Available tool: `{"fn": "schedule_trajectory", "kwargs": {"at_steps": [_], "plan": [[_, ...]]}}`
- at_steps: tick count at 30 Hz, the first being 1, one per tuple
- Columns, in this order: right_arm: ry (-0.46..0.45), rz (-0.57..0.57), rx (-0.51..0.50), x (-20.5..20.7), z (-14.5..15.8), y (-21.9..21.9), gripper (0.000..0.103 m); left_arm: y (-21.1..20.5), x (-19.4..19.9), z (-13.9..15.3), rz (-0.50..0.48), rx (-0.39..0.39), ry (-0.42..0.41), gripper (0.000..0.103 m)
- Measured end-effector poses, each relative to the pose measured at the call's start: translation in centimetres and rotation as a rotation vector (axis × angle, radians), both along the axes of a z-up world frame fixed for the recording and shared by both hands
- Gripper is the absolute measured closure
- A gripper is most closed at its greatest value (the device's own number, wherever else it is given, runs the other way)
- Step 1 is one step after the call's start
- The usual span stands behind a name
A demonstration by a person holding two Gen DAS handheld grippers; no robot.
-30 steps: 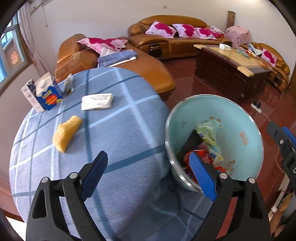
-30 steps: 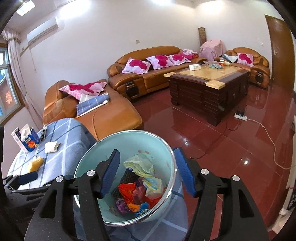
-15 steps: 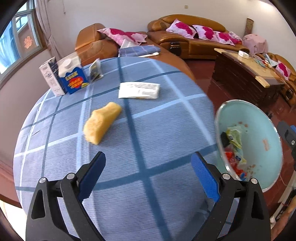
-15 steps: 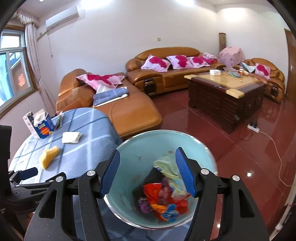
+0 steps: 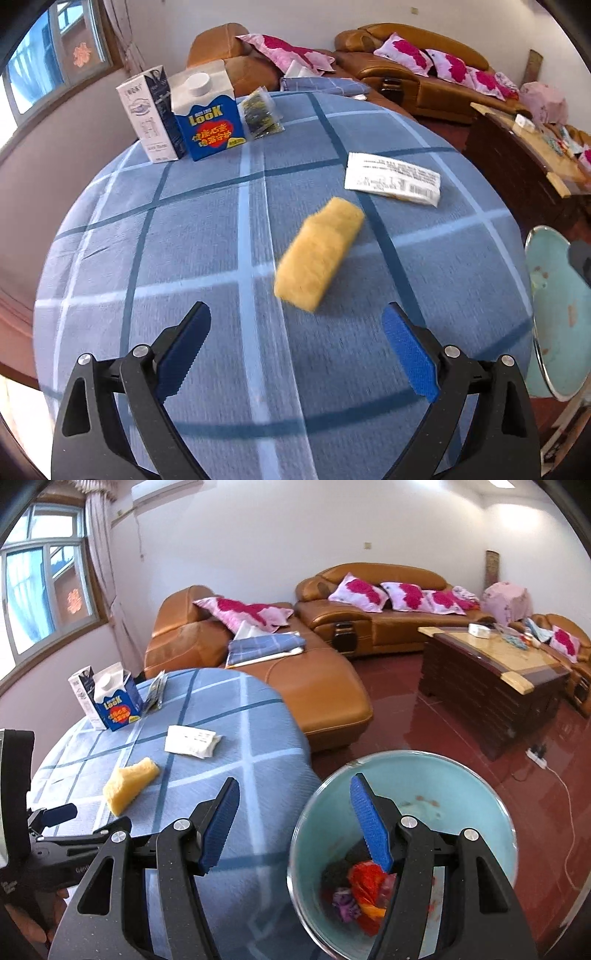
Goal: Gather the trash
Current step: 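Move the left gripper to the yellow sponge cake while the right moves toward the receipt, then grasp the yellow sponge cake with the left gripper while the right grasps the white receipt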
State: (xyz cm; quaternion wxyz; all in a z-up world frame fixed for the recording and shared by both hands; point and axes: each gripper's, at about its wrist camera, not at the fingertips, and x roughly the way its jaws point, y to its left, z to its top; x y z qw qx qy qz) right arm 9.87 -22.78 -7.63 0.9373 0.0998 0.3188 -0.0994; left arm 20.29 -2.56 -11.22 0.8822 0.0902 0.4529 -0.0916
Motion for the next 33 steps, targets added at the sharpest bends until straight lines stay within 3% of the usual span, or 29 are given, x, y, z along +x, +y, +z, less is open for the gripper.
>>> {"fn": "schedule_trajectory", "kwargs": {"at_steps": [4, 8, 11, 14, 16, 18, 23, 28, 30, 33], "plan": [[0.034, 0.068, -0.012, 2.5, -0.3, 0.7, 0.041, -0.5, 1.6, -0.3, -0.034, 0.021, -0.012, 0.013], [0.074, 0.151, 0.007, 5.3, -0.4, 1.2, 0.041, -0.9, 3.5, -1.2, -0.05, -0.002, 0.03, 0.029], [0.091, 0.213, -0.001, 7.2, -0.4, 1.9, 0.041, -0.8, 4.4, -1.3, -0.054, -0.034, 0.036, 0.031], [0.112, 0.273, -0.002, 9.2, -0.7, 2.5, 0.041, -0.7, 4.7, -1.3, -0.067, -0.058, 0.022, 0.045], [0.126, 0.298, -0.014, 10.2, -0.9, 2.8, 0.041, -0.7, 4.7, -1.2, -0.082, -0.06, 0.012, 0.064], [0.13, 0.324, -0.027, 11.2, -1.2, 3.2, 0.041, -0.5, 4.9, -1.1, -0.075, -0.064, 0.008, 0.072], [0.144, 0.412, -0.025, 14.3, -1.8, 4.6, 0.041, 1.5, 5.7, -0.7, -0.027, -0.121, 0.027, 0.074], [0.209, 0.485, -0.096, 16.9, -3.8, 6.5, 0.041, 2.4, 5.8, 0.0, 0.014, -0.072, -0.01, 0.074], [0.253, 0.514, -0.086, 17.4, -4.4, 6.9, 0.052, 2.7, 5.7, 0.3, 0.023, -0.06, -0.021, 0.074], [0.239, 0.518, -0.087, 17.2, -4.2, 6.9, 0.066, 3.0, 5.5, 0.6, 0.033, -0.044, -0.033, 0.074]]}}
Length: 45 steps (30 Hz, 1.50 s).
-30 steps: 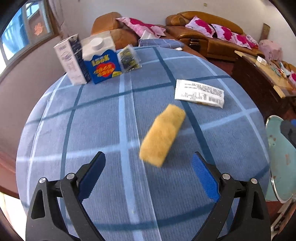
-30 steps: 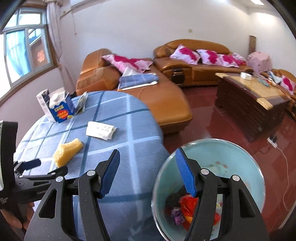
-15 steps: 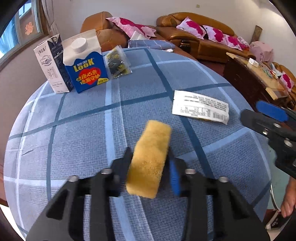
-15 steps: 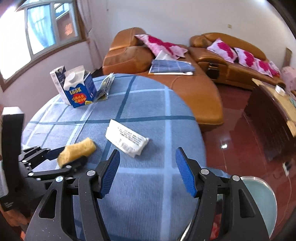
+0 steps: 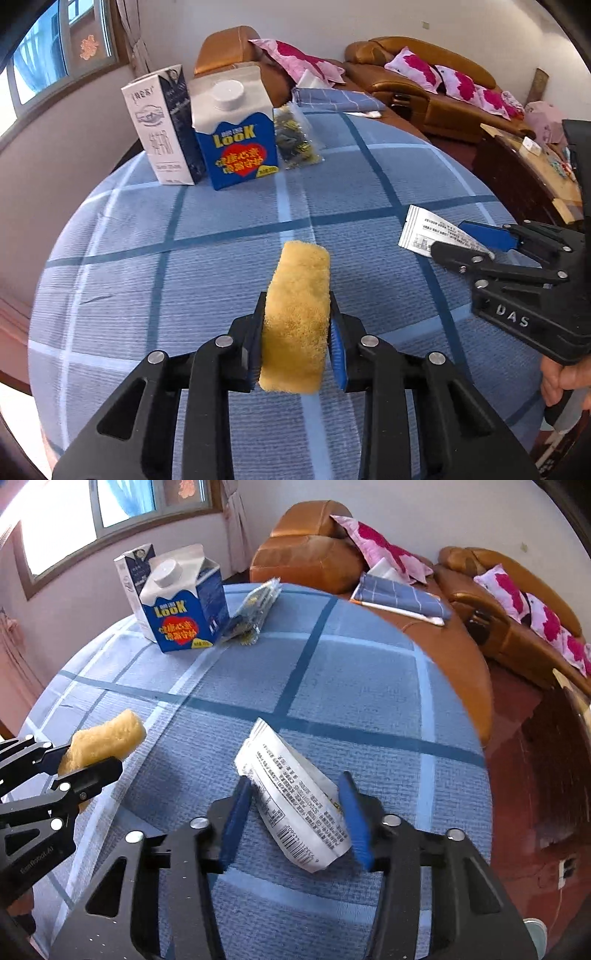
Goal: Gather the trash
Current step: 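Grasp the yellow sponge cake with the left gripper while the right grasps the white receipt, then carry the sponge cake in the left gripper while the right carries the receipt over the bucket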
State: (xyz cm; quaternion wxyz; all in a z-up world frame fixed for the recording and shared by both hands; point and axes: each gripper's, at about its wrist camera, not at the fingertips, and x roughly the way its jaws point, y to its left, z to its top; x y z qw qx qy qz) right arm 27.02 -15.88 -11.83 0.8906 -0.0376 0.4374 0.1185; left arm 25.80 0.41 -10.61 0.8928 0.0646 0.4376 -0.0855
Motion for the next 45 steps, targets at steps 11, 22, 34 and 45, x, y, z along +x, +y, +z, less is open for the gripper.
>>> {"fn": "schedule_trajectory", "kwargs": {"at_steps": [11, 22, 34, 45], "plan": [[-0.067, -0.151, 0.14, -5.7, 3.5, -1.8, 0.08, -0.5, -2.8, 2.2, 0.004, 0.006, -0.05, 0.074], [-0.174, -0.315, 0.191, -14.9, 5.9, -3.5, 0.08, -3.1, -7.1, 3.1, -0.044, 0.001, -0.069, 0.074], [-0.224, -0.421, 0.197, -21.6, 5.8, -6.2, 0.08, -6.9, -12.1, 3.2, -0.113, 0.007, -0.08, 0.074], [-0.26, -0.534, 0.228, -26.1, 5.9, -10.2, 0.08, -10.6, -15.1, 3.7, -0.178, 0.022, -0.098, 0.074]]}}
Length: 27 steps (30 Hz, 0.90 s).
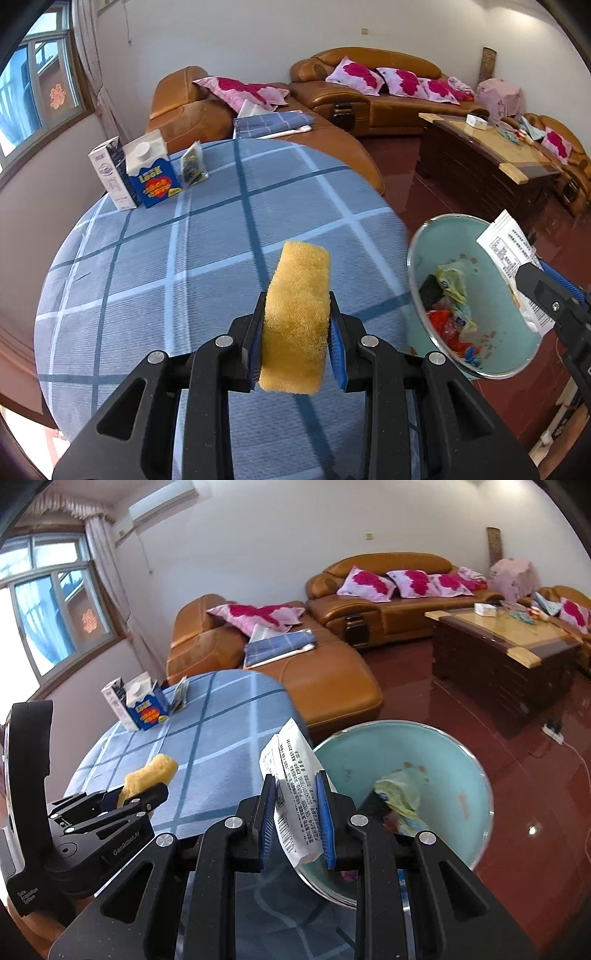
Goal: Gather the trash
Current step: 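Carry the sponge cake in the left gripper while the right carries the receipt over the bucket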
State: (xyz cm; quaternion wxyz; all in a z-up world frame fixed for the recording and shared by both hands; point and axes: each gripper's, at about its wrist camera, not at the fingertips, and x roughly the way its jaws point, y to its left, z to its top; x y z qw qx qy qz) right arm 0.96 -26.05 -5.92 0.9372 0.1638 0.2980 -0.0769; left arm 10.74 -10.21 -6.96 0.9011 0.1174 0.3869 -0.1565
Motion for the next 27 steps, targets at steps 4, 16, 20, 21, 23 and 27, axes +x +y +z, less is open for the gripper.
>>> {"fn": "schedule_trajectory", "kwargs": {"at_steps": [4, 16, 20, 21, 23, 27], "plan": [[-0.004, -0.03, 0.0, -0.9, -0.1, -1.1, 0.08, -1.3, -0.6, 0.1, -0.017, 0.003, 0.0, 0.074], [0.001, -0.133, -0.003, -2.2, -1.0, -4.4, 0.08, -6.2, -1.7, 0.5, -0.087, 0.011, -0.007, 0.074], [0.0, -0.173, -0.002, -2.5, -1.2, -5.8, 0.08, -8.3, -2.0, 0.2, -0.118, 0.013, -0.004, 0.074], [0.0, -0.18, 0.002, -2.6, -1.2, -6.1, 0.08, -8.9, -2.2, 0.1, -0.126, 0.017, -0.005, 0.074], [-0.001, -0.199, 0.008, -2.9, -1.3, -6.7, 0.08, -10.0, -2.3, -0.1, -0.139, 0.019, -0.001, 0.074], [0.007, -0.245, 0.009, -3.2, -1.7, -8.1, 0.08, -12.1, -2.4, -0.7, -0.171, 0.02, 0.012, 0.074]]}}
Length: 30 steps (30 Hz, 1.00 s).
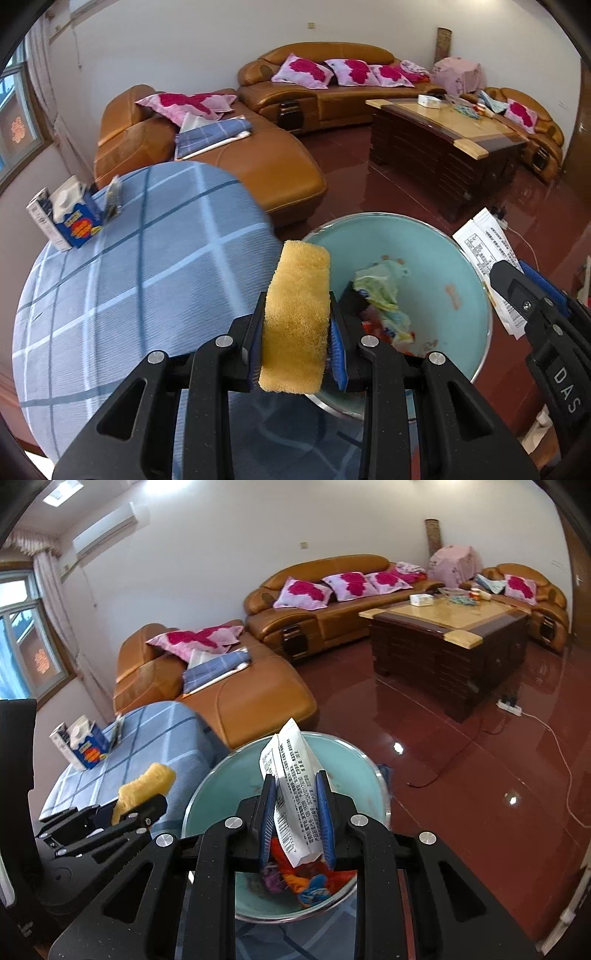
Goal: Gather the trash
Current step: 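Carry the sponge cake in the left gripper while the right carries the receipt over the bucket, then open both grippers over the teal bucket to drop the cake and receipt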
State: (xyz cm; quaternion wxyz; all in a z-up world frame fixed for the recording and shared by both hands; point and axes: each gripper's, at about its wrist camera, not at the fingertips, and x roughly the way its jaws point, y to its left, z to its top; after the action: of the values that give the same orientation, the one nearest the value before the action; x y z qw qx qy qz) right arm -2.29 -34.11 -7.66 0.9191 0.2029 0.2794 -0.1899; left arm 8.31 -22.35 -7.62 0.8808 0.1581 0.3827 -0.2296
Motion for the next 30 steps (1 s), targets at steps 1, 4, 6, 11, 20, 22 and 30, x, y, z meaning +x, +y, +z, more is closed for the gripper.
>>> {"fn": "schedule_trajectory", "kwargs": {"at_steps": [1, 4, 6, 11, 20, 22, 30], "plan": [[0.003, -0.009, 0.002, 0.0, -0.1, -0.3, 0.08, -0.5, -0.1, -0.1, -0.008, 0.003, -0.001, 0.074], [0.014, -0.035, 0.022, -0.1, -0.6, -1.2, 0.08, -1.5, 0.1, -0.7, -0.022, 0.009, 0.011, 0.074], [0.022, -0.045, 0.028, 0.0, -0.8, -1.5, 0.08, -2.2, 0.2, -1.2, -0.029, 0.006, 0.035, 0.074], [0.036, -0.064, 0.039, 0.1, -1.5, -2.2, 0.08, -3.7, 0.7, -2.4, -0.038, 0.018, 0.064, 0.074], [0.066, -0.061, 0.077, 0.9, -2.7, -2.9, 0.08, -4.3, 1.8, -3.9, -0.038, 0.02, 0.107, 0.064], [0.062, -0.049, 0.089, 1.1, -2.9, -3.0, 0.079, -4.0, 1.8, -3.9, -0.025, 0.019, 0.1, 0.038], [-0.032, -0.021, 0.141, 0.4, -2.1, -3.2, 0.059, -1.4, 1.2, -2.3, 0.018, -0.007, 0.052, 0.022]]}}
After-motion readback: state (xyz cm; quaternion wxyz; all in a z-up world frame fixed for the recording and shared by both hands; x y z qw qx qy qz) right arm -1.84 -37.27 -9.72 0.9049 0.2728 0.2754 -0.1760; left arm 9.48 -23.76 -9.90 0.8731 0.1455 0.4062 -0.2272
